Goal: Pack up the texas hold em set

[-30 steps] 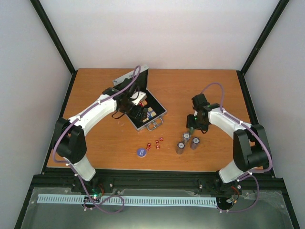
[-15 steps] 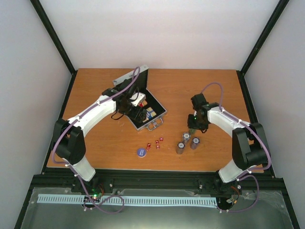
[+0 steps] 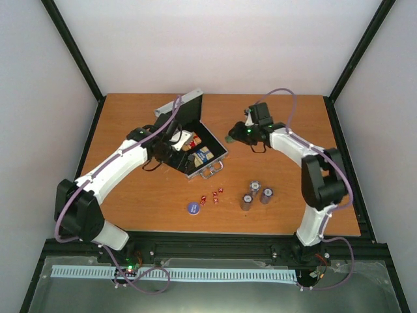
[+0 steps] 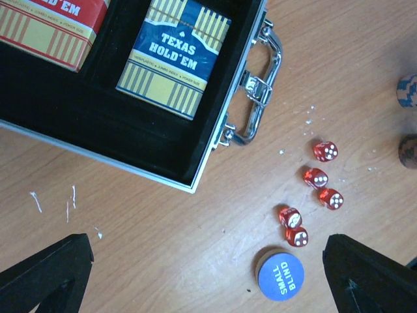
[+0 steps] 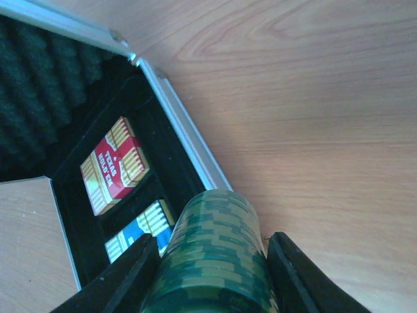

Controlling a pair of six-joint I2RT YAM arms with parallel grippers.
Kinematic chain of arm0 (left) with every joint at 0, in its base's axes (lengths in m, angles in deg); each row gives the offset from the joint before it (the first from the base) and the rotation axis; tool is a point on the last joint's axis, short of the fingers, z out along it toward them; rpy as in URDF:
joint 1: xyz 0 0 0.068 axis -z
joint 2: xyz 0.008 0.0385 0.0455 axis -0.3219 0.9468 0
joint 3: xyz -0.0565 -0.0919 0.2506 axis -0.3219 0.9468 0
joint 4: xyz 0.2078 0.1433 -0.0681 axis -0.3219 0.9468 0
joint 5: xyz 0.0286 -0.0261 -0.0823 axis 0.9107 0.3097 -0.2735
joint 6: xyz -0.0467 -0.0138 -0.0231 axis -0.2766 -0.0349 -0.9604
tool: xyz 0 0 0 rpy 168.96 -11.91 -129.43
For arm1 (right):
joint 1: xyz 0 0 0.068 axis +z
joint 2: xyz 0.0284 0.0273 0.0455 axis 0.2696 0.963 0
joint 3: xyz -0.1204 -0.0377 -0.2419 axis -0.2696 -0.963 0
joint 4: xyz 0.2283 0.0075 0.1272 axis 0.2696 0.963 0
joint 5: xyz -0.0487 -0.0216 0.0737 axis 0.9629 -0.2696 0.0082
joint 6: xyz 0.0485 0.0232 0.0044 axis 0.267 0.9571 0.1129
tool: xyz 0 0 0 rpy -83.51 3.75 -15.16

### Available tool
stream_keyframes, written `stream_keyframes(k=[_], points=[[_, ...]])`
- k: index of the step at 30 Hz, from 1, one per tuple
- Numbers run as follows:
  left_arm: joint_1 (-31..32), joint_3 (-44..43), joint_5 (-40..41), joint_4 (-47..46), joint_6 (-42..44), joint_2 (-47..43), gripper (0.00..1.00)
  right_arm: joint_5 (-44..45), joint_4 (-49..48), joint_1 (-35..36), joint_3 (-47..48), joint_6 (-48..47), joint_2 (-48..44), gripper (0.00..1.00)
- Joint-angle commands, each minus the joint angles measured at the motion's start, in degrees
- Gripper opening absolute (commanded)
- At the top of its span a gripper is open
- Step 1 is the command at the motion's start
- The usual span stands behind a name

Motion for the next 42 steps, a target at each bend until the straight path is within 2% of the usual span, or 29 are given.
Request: stream_keyframes(k=[1, 8, 18, 26, 30, 36, 39, 42], points=[[-0.4, 0.9, -0.7, 2.6, 0.0, -3.9, 1.0, -4.5, -10.8, 4.3, 5.6, 4.6, 5.9, 0.03], [-0.4, 4.0, -0.1, 3.6, -0.3, -8.2, 1.0, -1.9, -18.1, 7.8, 11.9, 7.5, 13.2, 0.03], [-0.4, 6.0, 0.1, 3.9, -0.9, -9.8, 1.0, 4.8, -25.3, 9.1, 17.9, 9.8, 22.3, 0.03], [-0.4, 6.6, -0.2, 3.6, -0.9, -9.0, 1.0, 4.6, -22.9, 9.3, 29.1, 9.6, 30.9, 0.03], [-0.4, 6.7, -0.5, 3.2, -0.8, -8.6, 1.0, 8.7, -20.7, 9.8, 30.3, 9.2, 31.4, 0.03], [-0.4, 6.8, -0.5, 3.0, -0.4, -8.2, 1.0, 9.7, -17.5, 10.7, 29.6, 8.1, 31.6, 0.03], [-0.4, 6.6, -0.6, 3.0, -0.2, -7.8, 1.0, 10.5, -16.7, 11.5, 28.2, 7.1, 31.3, 0.11], [-0.4, 6.2, -1.1, 3.0, -0.2, -7.5, 1.0, 12.0, -16.2, 11.9, 27.3, 6.3, 30.8, 0.31]])
